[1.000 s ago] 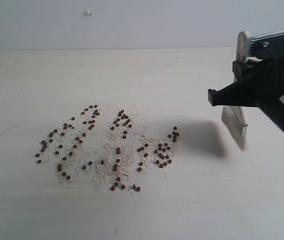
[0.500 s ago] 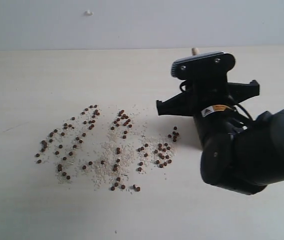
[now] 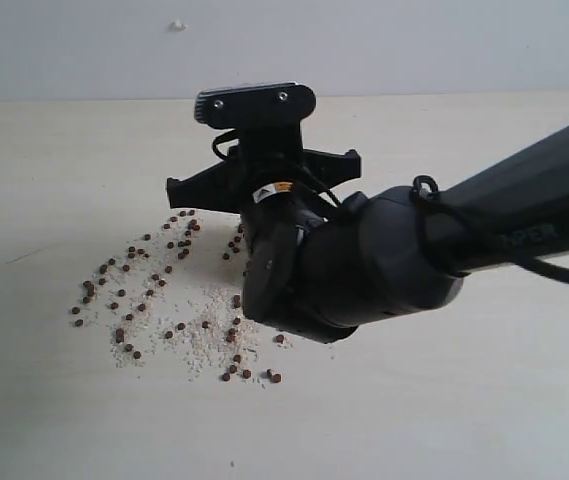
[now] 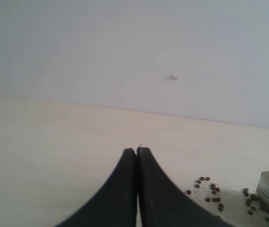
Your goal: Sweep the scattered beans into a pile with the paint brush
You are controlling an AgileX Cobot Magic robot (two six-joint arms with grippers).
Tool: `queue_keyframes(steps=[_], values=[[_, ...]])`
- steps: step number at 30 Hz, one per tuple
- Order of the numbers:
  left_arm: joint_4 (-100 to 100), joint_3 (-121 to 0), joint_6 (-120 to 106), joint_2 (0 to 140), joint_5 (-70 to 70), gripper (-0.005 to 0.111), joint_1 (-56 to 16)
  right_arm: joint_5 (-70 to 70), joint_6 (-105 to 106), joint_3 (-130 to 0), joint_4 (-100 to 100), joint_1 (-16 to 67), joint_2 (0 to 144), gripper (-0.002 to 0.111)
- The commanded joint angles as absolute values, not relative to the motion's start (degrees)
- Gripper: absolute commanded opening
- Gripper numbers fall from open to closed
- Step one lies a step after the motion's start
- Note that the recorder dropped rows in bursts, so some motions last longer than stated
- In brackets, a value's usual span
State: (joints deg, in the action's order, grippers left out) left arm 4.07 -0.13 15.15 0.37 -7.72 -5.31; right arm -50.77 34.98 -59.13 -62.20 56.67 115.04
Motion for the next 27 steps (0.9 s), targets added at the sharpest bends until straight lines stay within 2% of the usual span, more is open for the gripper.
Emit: queue_keyframes(steps=[1,8,12,18,27], values=[[3.85,0.00,15.09,0.00,-7.69,0.000,-5.14,-54.22,45.43,-61.98,-67.59,59.35,113.90,0.000],[3.85,0.00,15.09,0.00,-7.69,0.000,-5.14,-61.54,69.51,-61.95,-82.32,60.31,108.18,0.000],[3.85,0.00,15.09,0.00,-7.69,0.000,-5.14,-68.09,76.53,-60.19,-87.77,60.31,107.78,0.000],[3.85,0.00,15.09,0.00,-7.69,0.000,-5.14,-65.85,68.25,-51.53,-92.55,61.72,107.91,0.000],[3.85,0.00,15.09,0.00,-7.69,0.000,-5.14,-62.66,55.01,-50.71,-90.24,68.61,108.75,0.000]])
